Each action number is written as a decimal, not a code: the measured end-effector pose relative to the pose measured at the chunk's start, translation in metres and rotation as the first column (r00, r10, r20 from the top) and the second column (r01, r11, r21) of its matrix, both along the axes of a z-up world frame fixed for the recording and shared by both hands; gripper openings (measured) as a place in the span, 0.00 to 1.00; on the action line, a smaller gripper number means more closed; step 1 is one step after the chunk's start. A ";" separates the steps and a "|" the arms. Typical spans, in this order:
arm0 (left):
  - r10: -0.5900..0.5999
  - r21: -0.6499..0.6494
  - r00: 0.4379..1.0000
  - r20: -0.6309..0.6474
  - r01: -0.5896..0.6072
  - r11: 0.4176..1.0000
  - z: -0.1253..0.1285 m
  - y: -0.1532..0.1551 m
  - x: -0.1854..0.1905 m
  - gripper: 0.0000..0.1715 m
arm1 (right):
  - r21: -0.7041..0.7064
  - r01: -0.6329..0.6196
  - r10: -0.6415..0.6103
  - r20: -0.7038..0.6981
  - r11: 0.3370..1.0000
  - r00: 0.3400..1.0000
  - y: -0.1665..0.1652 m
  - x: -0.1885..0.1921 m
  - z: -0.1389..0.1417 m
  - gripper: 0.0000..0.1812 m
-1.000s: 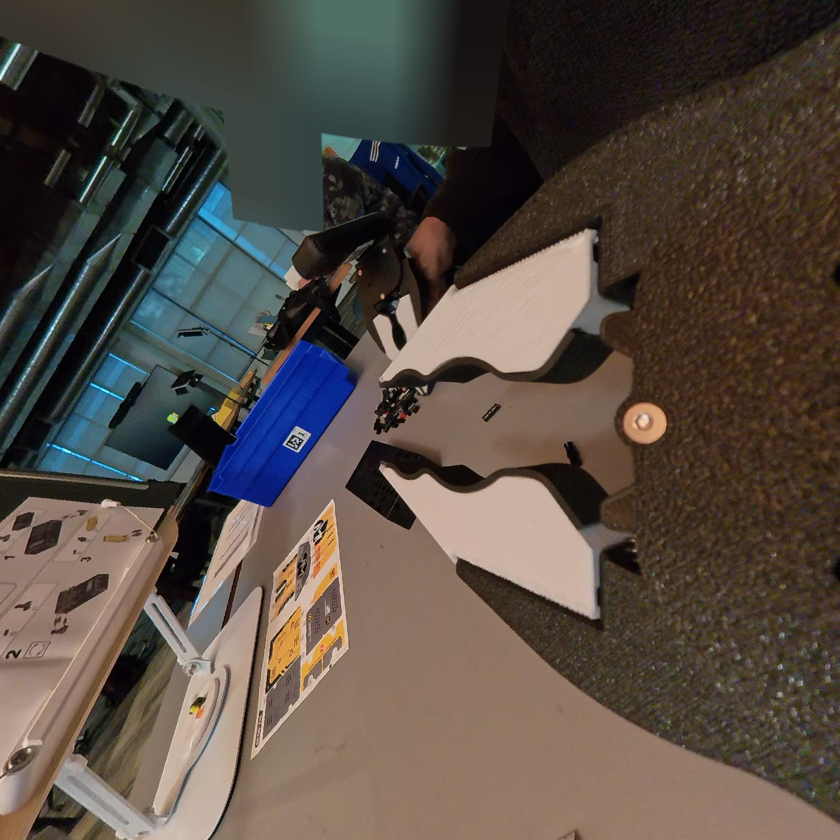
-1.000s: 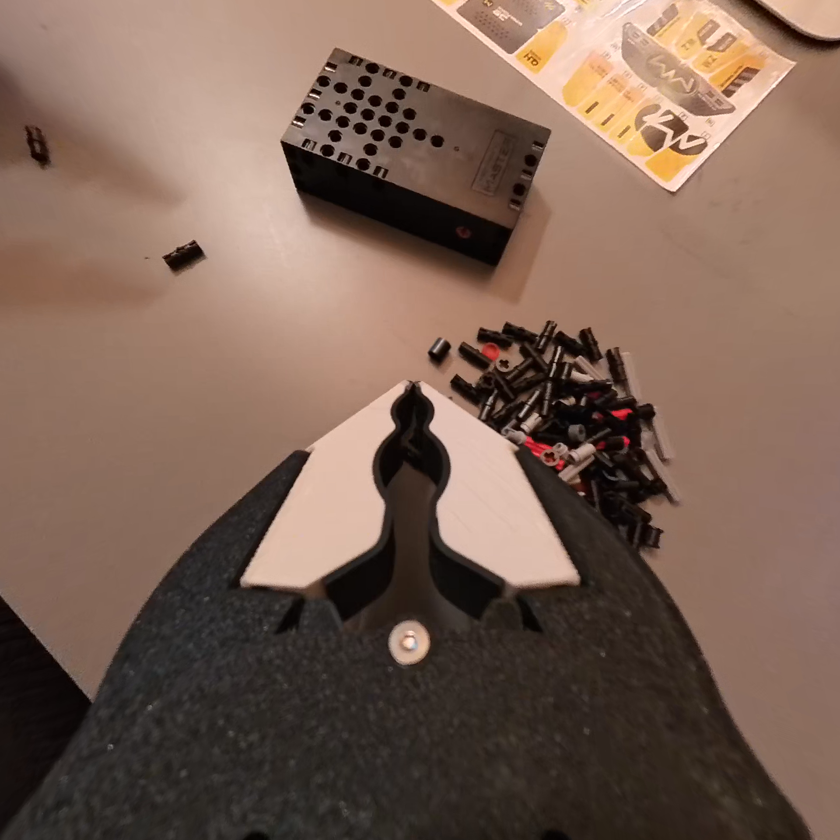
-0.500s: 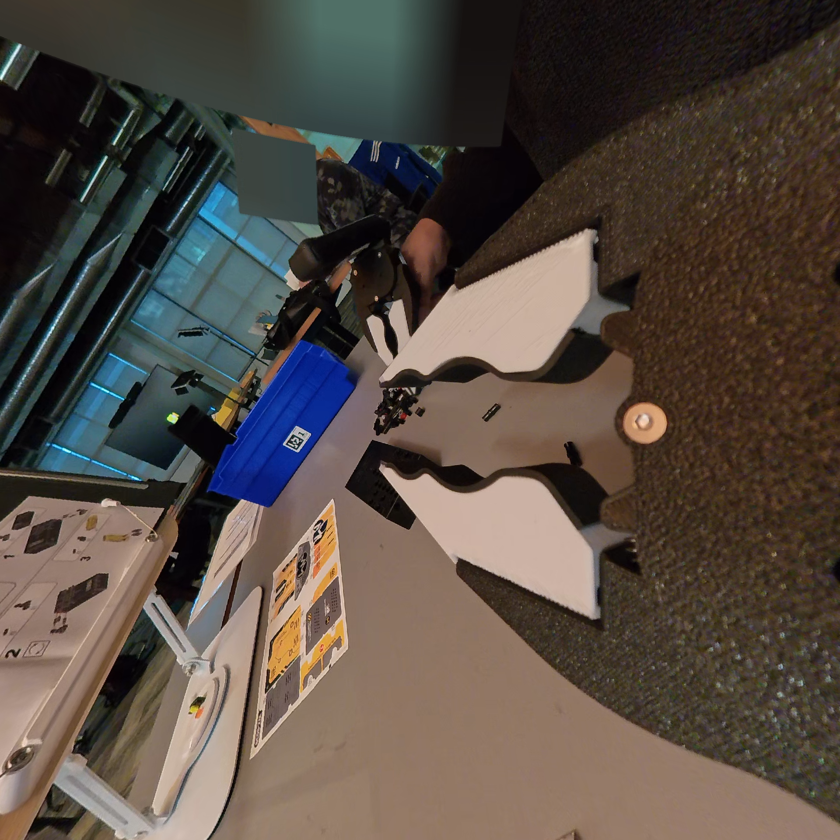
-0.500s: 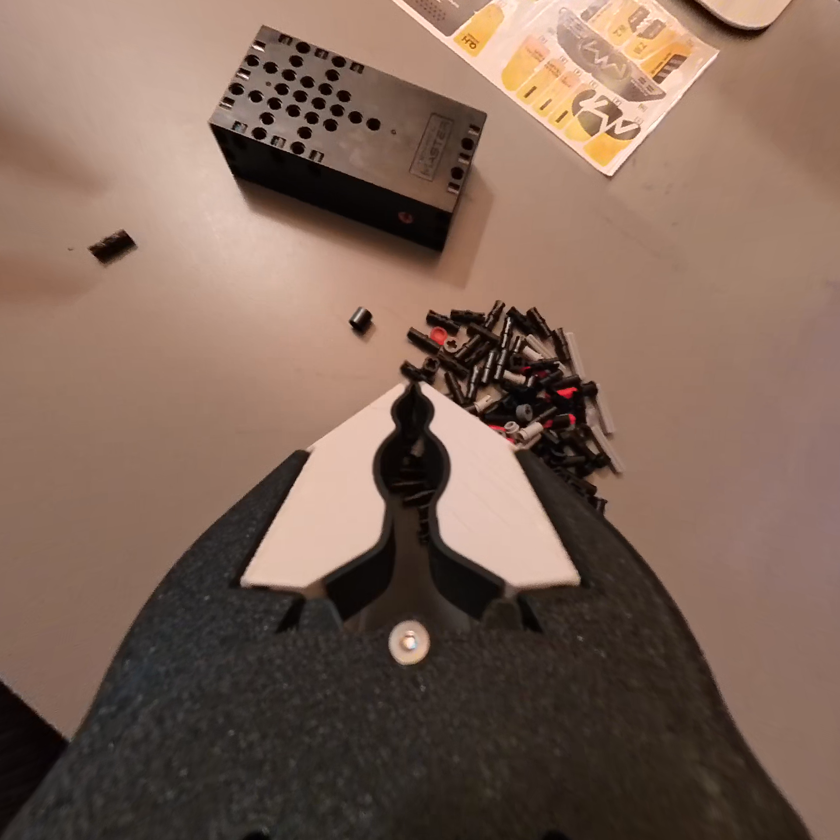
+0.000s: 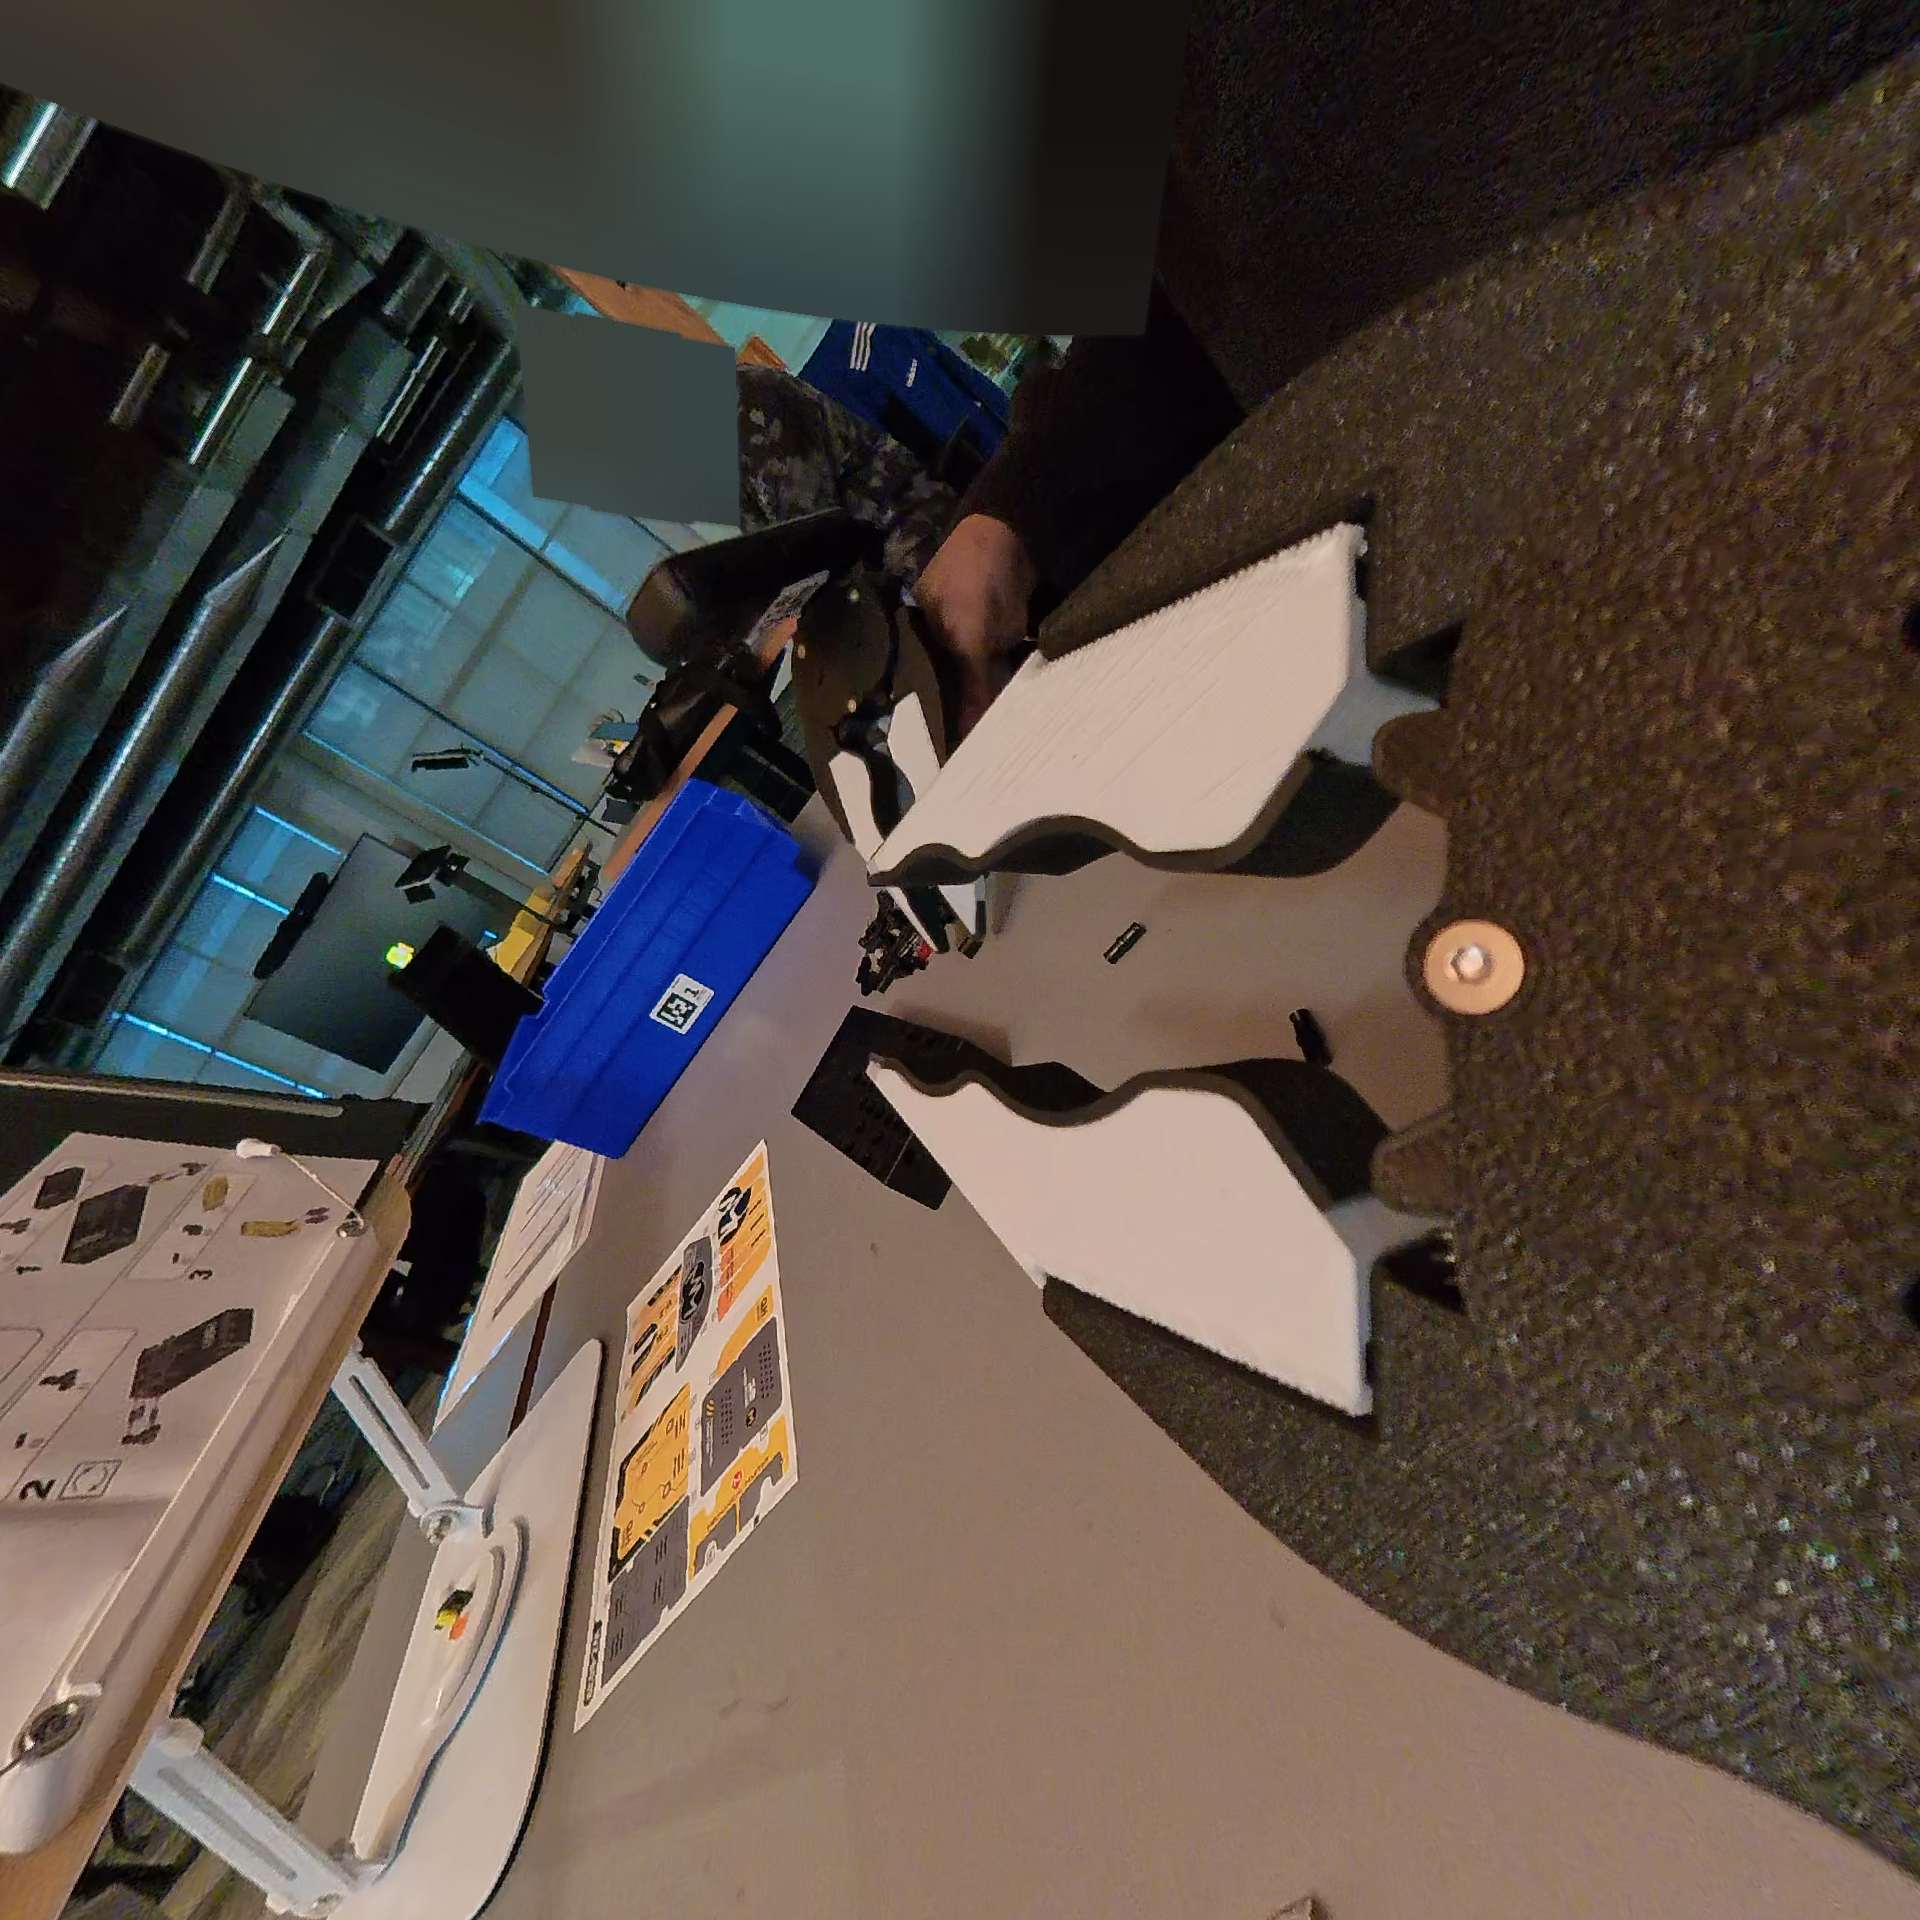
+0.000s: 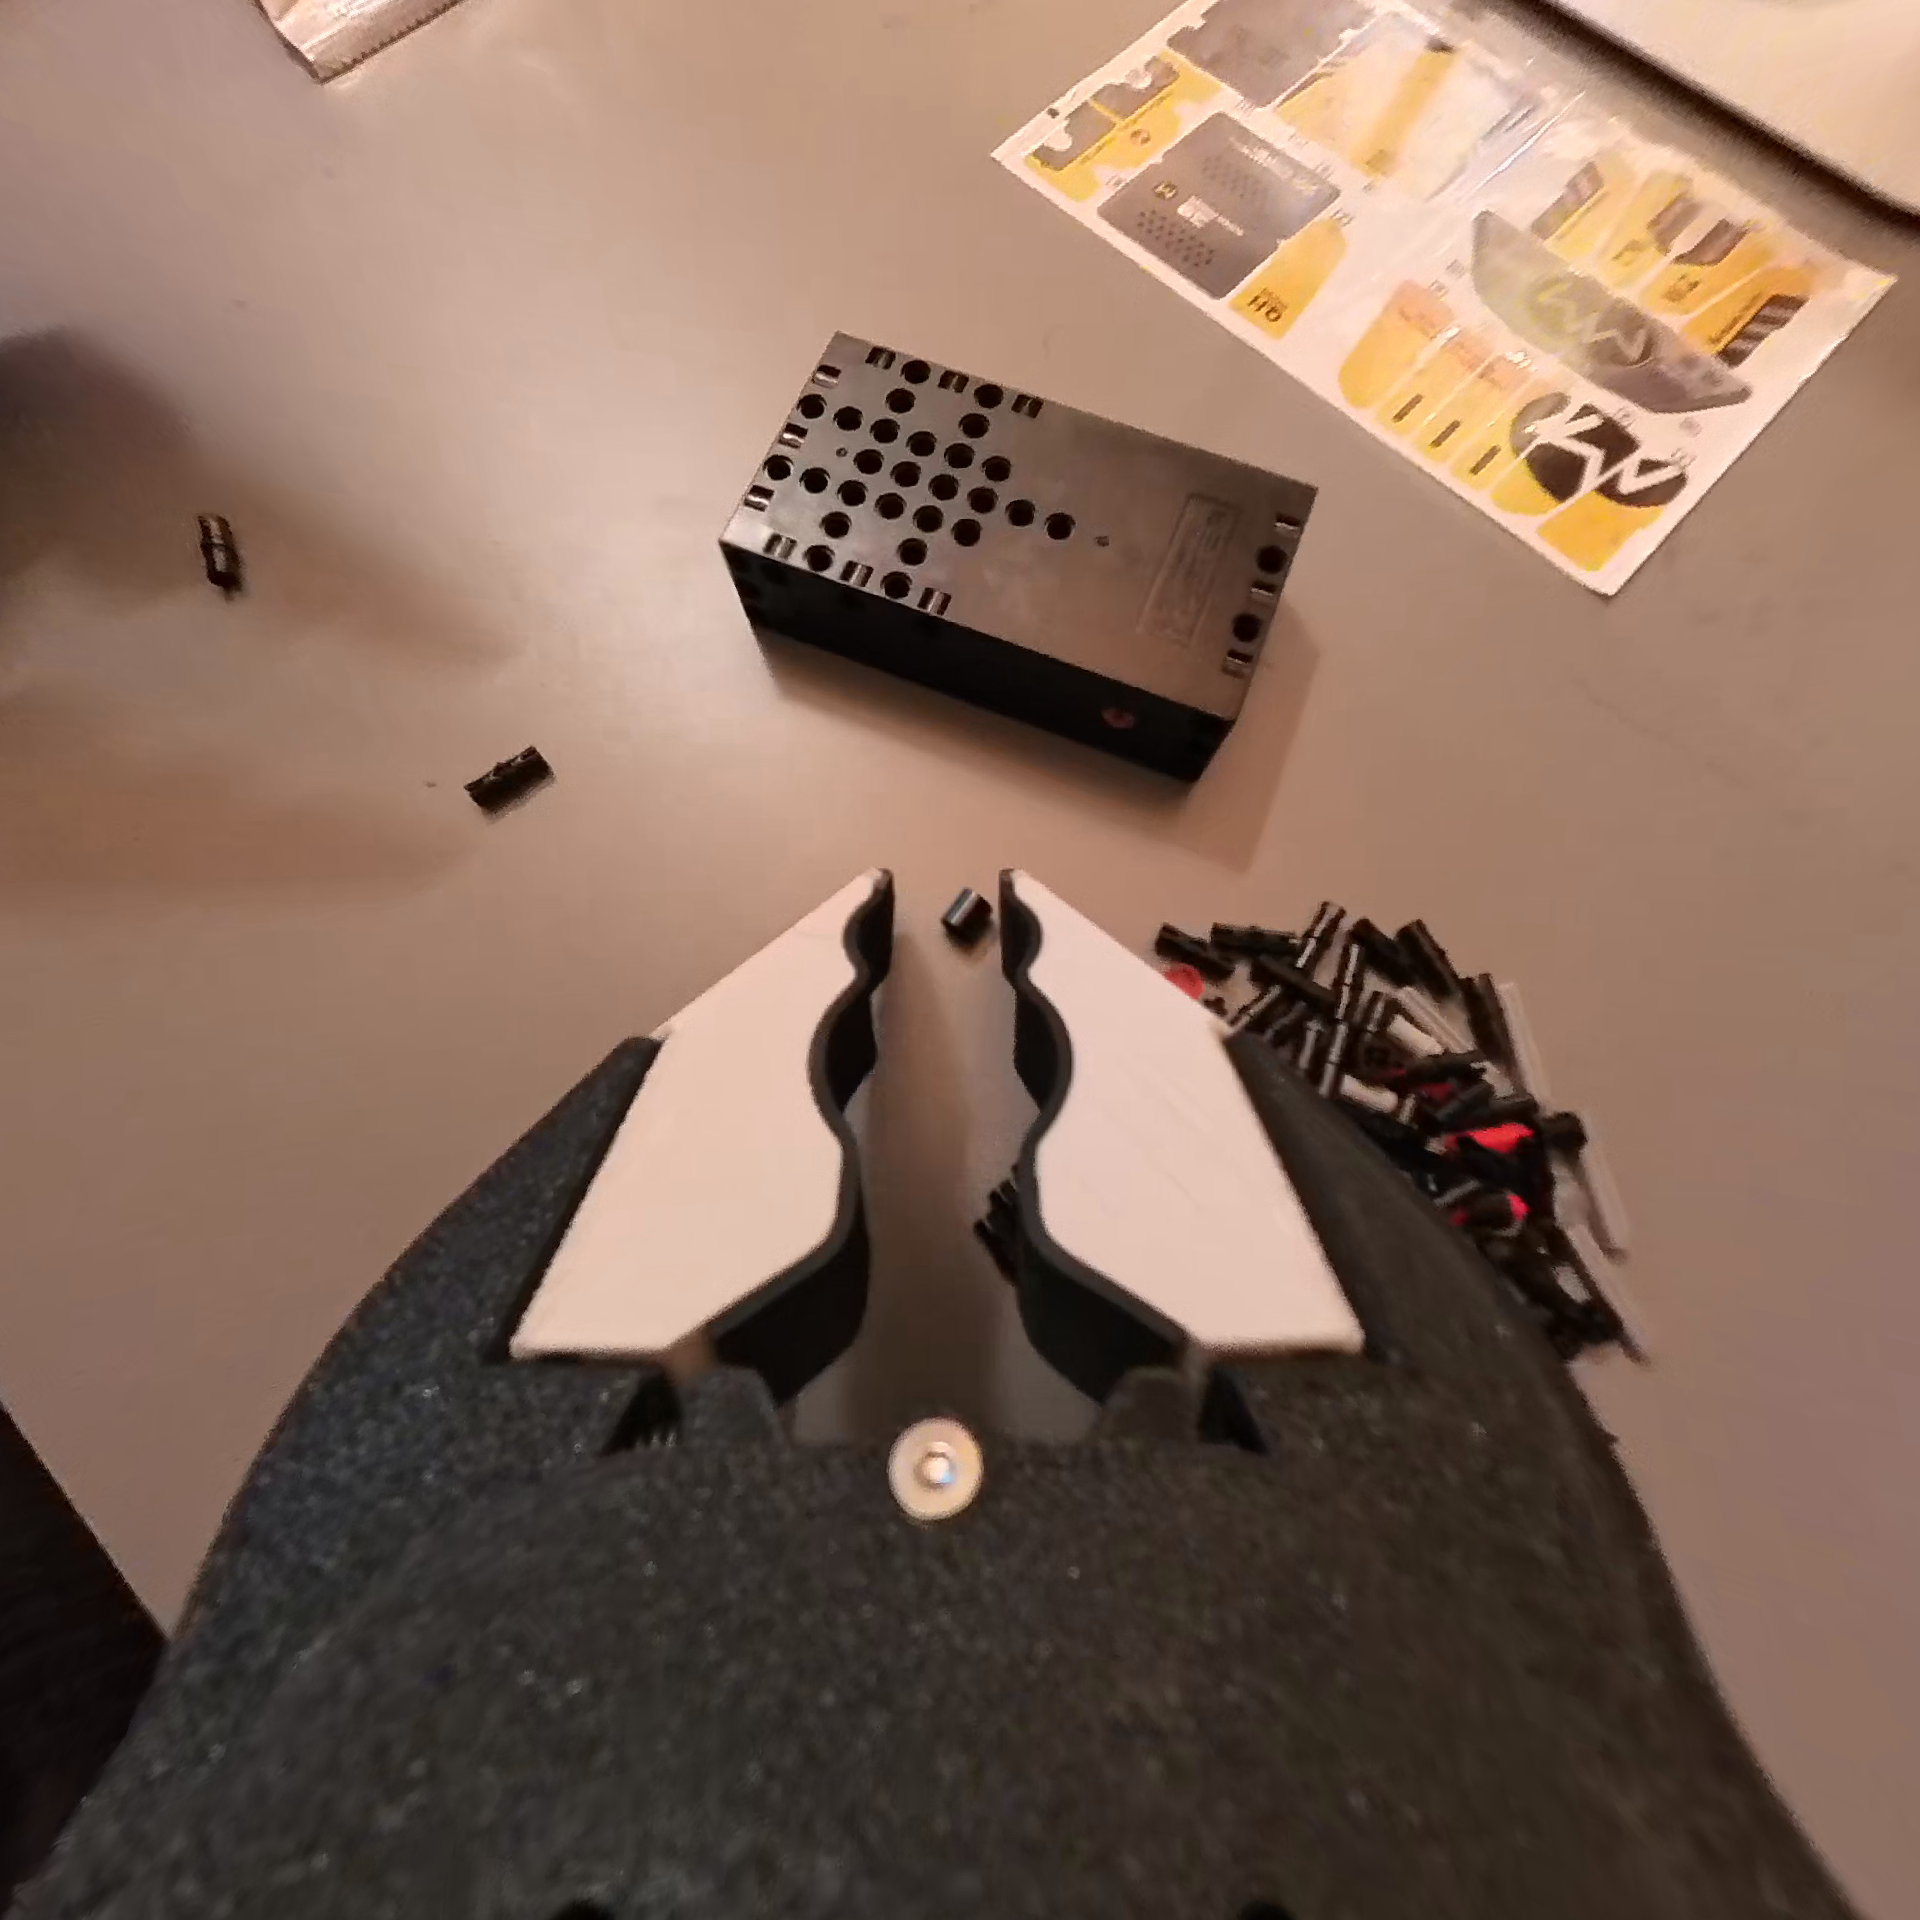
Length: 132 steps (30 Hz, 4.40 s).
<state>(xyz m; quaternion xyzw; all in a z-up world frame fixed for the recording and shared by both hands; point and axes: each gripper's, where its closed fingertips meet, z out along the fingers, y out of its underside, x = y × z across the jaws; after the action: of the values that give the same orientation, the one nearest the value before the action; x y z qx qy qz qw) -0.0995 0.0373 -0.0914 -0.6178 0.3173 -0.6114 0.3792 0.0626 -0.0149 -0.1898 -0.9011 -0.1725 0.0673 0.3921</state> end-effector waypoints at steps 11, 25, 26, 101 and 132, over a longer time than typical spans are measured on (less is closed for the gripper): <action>-0.003 -0.004 1.000 0.003 0.003 1.000 0.000 0.000 0.000 0.18 | 0.048 0.134 -0.136 0.040 0.990 0.990 0.000 0.044 0.017 0.04; -0.002 -0.005 1.000 0.001 0.002 1.000 0.000 0.000 0.000 0.18 | 0.066 0.317 -0.320 0.046 0.946 0.946 -0.019 0.113 0.024 0.10; -0.002 -0.005 1.000 0.001 0.002 1.000 0.000 0.000 0.000 0.18 | 0.083 0.324 -0.327 0.027 0.943 0.945 -0.018 0.115 0.029 0.10; 0.016 0.457 0.694 -0.720 0.457 0.763 -0.101 0.016 0.066 0.35 | 0.504 0.512 -0.289 -0.456 0.695 0.842 -0.028 0.162 0.090 0.10; -0.032 0.523 0.904 -0.427 0.276 0.806 -0.037 0.001 0.064 0.31 | 0.488 0.515 -0.288 -0.467 0.704 0.836 -0.027 0.163 0.089 0.10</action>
<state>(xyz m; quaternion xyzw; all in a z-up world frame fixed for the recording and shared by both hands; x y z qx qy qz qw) -0.0356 0.0379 -0.1288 -0.5579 0.6062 -0.3783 0.4222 0.2258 -0.0418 -0.1013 -0.7187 0.0935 0.0827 0.6841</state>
